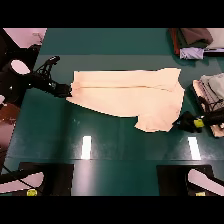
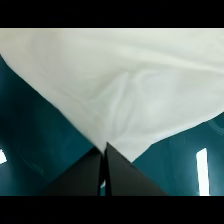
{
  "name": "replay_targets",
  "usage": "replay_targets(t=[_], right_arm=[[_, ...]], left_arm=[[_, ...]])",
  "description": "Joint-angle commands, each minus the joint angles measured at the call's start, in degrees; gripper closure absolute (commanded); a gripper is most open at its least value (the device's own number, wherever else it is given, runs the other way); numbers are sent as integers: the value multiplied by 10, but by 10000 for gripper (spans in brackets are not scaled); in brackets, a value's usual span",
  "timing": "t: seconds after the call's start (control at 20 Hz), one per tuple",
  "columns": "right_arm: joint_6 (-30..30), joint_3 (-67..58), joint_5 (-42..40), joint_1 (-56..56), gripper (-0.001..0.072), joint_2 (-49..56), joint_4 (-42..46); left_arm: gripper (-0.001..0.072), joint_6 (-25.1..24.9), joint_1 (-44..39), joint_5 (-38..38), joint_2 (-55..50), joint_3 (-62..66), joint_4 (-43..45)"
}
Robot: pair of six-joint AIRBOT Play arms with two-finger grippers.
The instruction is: Fold the shirts.
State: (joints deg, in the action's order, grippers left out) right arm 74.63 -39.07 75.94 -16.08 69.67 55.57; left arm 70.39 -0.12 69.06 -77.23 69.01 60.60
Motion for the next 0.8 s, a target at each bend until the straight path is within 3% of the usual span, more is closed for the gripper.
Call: replay_targets(t=[0.0, 0.05, 0.15, 0.2, 0.35, 0.5, 0.75], right_arm=[[-23, 37, -68, 30, 323, 15, -36], [-23, 37, -83, 41, 360, 19, -35], [-24, 37, -100, 55, 609, 17, -34], [-32, 37, -99, 57, 691, 8, -33], [-33, 37, -65, 46, 693, -63, -29], [-28, 37, 37, 17, 693, -159, -18], [48, 37, 160, 47, 693, -325, 104]], left_arm=[[685, 2, 0, 9, 3, 0, 1], [684, 2, 0, 12, 3, 0, 1], [685, 2, 0, 26, 3, 0, 10], [685, 5, 0, 36, 3, 0, 18], [686, 44, 0, 71, 22, -1, 94], [686, 47, 0, 103, 81, -27, 127], [685, 74, 0, 133, 221, -202, 127]])
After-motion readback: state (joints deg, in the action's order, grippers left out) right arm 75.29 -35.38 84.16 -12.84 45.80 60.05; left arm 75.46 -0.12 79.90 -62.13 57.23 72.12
